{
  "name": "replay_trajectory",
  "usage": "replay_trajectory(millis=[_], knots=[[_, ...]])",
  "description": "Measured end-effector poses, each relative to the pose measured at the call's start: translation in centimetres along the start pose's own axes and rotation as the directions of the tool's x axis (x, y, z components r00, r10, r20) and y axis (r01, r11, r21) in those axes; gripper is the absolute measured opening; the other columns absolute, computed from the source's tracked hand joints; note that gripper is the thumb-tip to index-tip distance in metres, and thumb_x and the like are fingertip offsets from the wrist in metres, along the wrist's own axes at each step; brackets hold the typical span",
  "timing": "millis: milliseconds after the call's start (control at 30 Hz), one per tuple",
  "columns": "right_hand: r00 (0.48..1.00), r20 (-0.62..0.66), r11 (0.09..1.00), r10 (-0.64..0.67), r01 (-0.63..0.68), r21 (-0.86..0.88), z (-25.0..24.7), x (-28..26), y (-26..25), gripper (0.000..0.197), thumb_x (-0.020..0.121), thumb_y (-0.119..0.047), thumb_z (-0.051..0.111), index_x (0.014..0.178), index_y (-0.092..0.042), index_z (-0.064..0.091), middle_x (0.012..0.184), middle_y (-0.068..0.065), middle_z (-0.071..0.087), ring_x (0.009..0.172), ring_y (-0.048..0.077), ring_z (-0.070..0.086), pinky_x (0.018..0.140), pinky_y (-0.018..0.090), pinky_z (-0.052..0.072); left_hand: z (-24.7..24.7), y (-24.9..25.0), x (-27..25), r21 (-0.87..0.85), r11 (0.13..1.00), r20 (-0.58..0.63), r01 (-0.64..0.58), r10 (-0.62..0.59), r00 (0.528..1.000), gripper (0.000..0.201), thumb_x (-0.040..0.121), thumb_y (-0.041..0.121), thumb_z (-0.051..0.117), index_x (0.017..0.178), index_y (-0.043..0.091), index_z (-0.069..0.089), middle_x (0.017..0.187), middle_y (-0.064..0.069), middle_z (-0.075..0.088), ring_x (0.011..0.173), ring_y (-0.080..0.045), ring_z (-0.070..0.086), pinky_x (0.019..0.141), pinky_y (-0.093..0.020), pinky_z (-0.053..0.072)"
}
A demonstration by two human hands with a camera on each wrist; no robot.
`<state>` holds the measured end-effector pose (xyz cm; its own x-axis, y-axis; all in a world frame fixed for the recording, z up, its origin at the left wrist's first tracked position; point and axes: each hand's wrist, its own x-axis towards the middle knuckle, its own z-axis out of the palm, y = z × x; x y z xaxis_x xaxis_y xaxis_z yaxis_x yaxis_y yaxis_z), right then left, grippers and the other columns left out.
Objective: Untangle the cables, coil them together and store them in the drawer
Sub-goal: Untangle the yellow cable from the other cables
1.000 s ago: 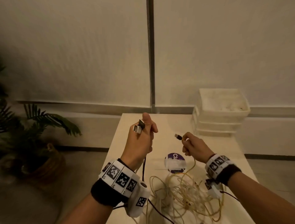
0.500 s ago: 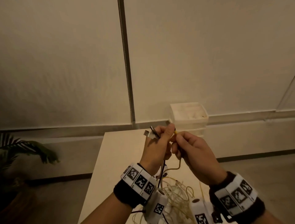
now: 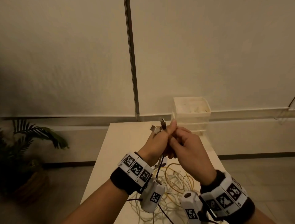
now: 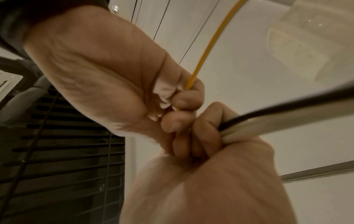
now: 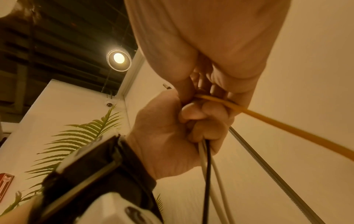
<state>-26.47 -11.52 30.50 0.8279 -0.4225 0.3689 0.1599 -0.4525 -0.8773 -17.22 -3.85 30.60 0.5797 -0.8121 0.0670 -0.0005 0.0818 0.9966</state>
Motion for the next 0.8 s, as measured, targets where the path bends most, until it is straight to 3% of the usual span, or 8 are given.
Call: replay_trajectory(millis=[67, 167, 267, 367, 433, 500, 633, 800], knots=[[1.000, 0.028, 0.999, -0.004, 0.002, 0.047, -0.3, -0.4, 0.2, 0.022, 0.096, -0.007, 0.050, 0.088, -0.013, 0.070, 0.093, -0.007, 0.066, 0.050, 0.022, 0.057, 0.051, 0.023, 0.048, 0.1, -0.1, -0.3, 0.060, 0.998, -0.010, -0.030, 0.030, 0.999, 0.074, 0.094, 0.061, 0.040, 0.101, -0.008, 0.065, 0.074, -0.021, 0.050, 0.050, -0.025, 0.042, 0.046, -0.027, 0.031], [0.994, 0.107, 0.998, 0.004, -0.009, 0.054, -0.9, -1.5, 1.0, 0.023, 0.097, -0.013, 0.052, 0.082, -0.015, 0.070, 0.067, 0.003, 0.067, 0.045, 0.010, 0.051, 0.049, 0.020, 0.043, -0.9, 1.3, -0.5, 0.022, 0.999, -0.140, -0.045, 0.048, 0.989, 0.071, 0.095, 0.062, 0.030, 0.082, 0.007, 0.072, 0.069, -0.011, 0.047, 0.054, -0.020, 0.040, 0.048, -0.025, 0.034], [0.984, 0.167, 0.998, 0.056, -0.059, 0.009, -1.6, -2.9, 3.3, 0.026, 0.098, -0.019, 0.051, 0.077, -0.017, 0.067, 0.056, 0.003, 0.059, 0.048, 0.006, 0.049, 0.053, 0.019, 0.041, -3.1, 3.8, -0.4, -0.134, 0.982, -0.226, -0.137, 0.104, 0.968, 0.064, 0.093, 0.062, 0.025, 0.064, 0.011, 0.051, 0.061, -0.003, 0.050, 0.060, -0.018, 0.051, 0.063, -0.033, 0.047], [0.968, 0.230, 0.992, 0.101, -0.081, -0.094, -2.6, -3.9, 5.7, 0.029, 0.098, -0.029, 0.050, 0.073, -0.020, 0.062, 0.054, -0.002, 0.054, 0.051, 0.011, 0.045, 0.054, 0.028, 0.039, -5.3, 6.3, -1.2, -0.333, 0.919, -0.240, -0.212, 0.135, 0.961, 0.057, 0.092, 0.064, 0.028, 0.062, 0.016, 0.034, 0.052, 0.001, 0.030, 0.042, -0.014, 0.034, 0.043, -0.023, 0.038], [0.964, 0.234, 0.988, 0.129, -0.105, -0.115, -3.3, -4.0, 6.3, 0.030, 0.097, -0.029, 0.050, 0.071, -0.021, 0.061, 0.053, -0.004, 0.050, 0.051, 0.010, 0.042, 0.054, 0.029, 0.037, -6.0, 6.8, -1.7, -0.234, 0.958, -0.199, -0.165, 0.119, 0.973, 0.053, 0.093, 0.062, 0.031, 0.063, 0.018, 0.034, 0.051, 0.004, 0.025, 0.041, -0.009, 0.020, 0.039, -0.019, 0.015], [0.968, 0.222, 0.988, 0.116, -0.090, -0.122, -3.8, -3.6, 5.8, 0.030, 0.097, -0.027, 0.051, 0.069, -0.021, 0.060, 0.052, -0.004, 0.047, 0.051, 0.008, 0.040, 0.054, 0.024, 0.035, -5.3, 6.3, -2.0, 0.032, 0.997, -0.120, -0.074, 0.078, 0.990, 0.048, 0.097, 0.053, 0.039, 0.064, 0.018, 0.046, 0.052, 0.006, 0.028, 0.040, -0.009, 0.021, 0.040, -0.020, 0.014], [0.982, 0.188, 0.995, 0.031, -0.013, -0.094, -4.1, -1.7, 3.5, 0.030, 0.097, -0.024, 0.051, 0.073, -0.009, 0.061, 0.052, -0.005, 0.046, 0.050, 0.006, 0.040, 0.052, 0.021, 0.033, -1.7, 2.6, -1.5, 0.708, 0.684, 0.113, -0.176, 0.137, 0.984, 0.024, 0.101, 0.025, 0.047, 0.090, 0.024, 0.068, 0.067, 0.015, 0.058, 0.056, 0.001, 0.049, 0.055, -0.021, 0.036], [0.982, 0.168, 0.990, 0.089, -0.069, -0.125, -4.4, 0.4, 2.5, 0.026, 0.095, -0.015, 0.053, 0.074, -0.013, 0.068, 0.048, -0.011, 0.052, 0.047, 0.002, 0.044, 0.050, 0.015, 0.036, -1.1, 0.9, -0.7, 0.686, 0.706, 0.125, -0.179, 0.127, 0.984, 0.023, 0.095, 0.028, 0.054, 0.079, 0.019, 0.068, 0.070, -0.005, 0.063, 0.063, -0.026, 0.053, 0.061, -0.044, 0.044]])
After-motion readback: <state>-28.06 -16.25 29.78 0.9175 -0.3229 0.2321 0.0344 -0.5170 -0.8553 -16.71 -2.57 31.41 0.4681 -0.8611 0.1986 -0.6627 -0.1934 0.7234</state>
